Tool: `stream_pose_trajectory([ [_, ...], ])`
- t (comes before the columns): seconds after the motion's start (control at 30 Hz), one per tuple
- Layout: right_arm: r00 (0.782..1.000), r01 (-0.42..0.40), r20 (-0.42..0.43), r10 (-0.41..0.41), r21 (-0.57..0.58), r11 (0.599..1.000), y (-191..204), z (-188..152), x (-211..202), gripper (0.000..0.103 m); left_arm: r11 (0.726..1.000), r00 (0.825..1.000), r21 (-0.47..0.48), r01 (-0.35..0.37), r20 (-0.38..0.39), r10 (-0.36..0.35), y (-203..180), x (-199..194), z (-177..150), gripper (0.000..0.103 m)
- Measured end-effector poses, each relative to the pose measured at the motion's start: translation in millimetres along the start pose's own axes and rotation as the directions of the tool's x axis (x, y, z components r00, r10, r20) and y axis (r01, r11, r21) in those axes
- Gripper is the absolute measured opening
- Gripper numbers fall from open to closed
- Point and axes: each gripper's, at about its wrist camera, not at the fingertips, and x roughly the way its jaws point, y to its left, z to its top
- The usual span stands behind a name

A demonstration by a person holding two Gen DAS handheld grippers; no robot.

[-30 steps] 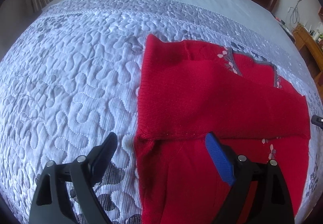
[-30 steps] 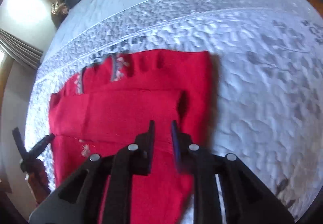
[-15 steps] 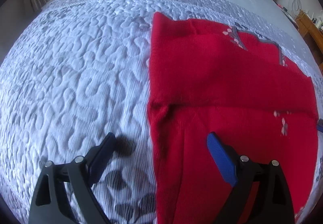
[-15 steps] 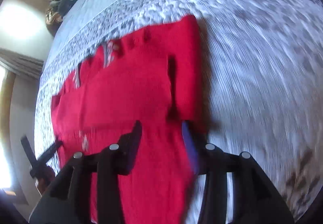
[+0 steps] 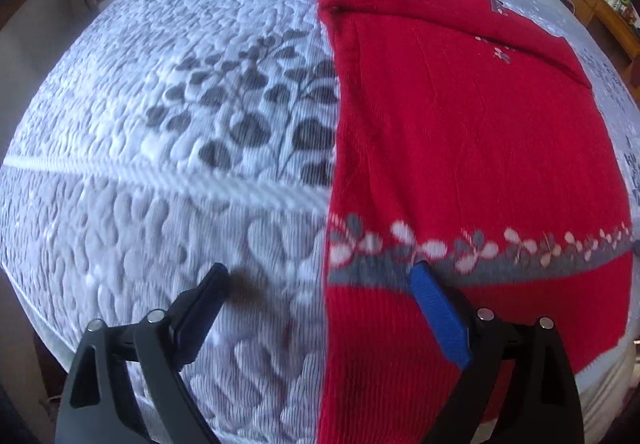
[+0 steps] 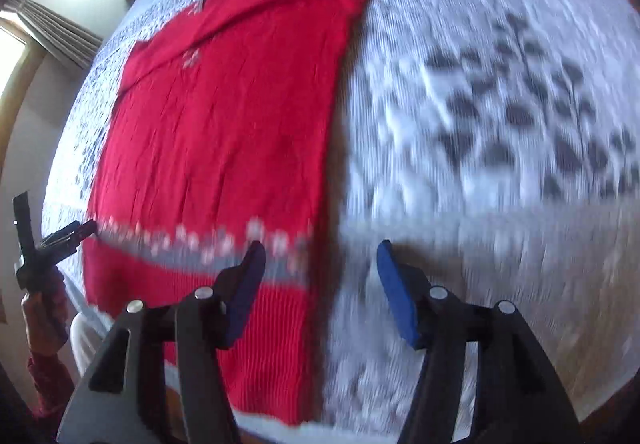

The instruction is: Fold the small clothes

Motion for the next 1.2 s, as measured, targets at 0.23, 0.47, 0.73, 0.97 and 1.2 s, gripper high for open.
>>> stream_pose_trajectory([
  [0.23, 0.995, -0.094, -0.041, 0.095, 0.023, 0.995, 7, -56, -1, 0.061, 0.999, 1.000, -0.044, 0.004, -0.023, -0.005, 18, -16, -31, 0.093],
  [0.47, 0.987, -0.157, -0.017, 0.160, 0.097, 0.983, -10, -68, -13, 0.059, 0.991, 0.993, -0.074, 0.110, -0.042, -0.114, 24, -22, -51, 0.093],
  [0.73, 0.970, -0.231, -0.051, 0.239, 0.120, 0.965, -11, -70, -6, 0.061, 0.968, 0.971, -0.120, 0.222, -0.063, -0.231, 22, -24, -67, 0.091],
  [0.97, 0.951, -0.285, -0.094, 0.293, 0.090, 0.954, 1, -73, 6, 0.015, 0.982, 0.981, -0.094, 0.165, -0.089, -0.173, 14, -18, -64, 0.057],
  [1.2, 0.921, -0.380, -0.062, 0.384, 0.069, 0.922, 9, -71, -4, 0.008, 0.936, 0.941, -0.185, 0.300, -0.104, -0.322, 28, -18, -73, 0.010],
])
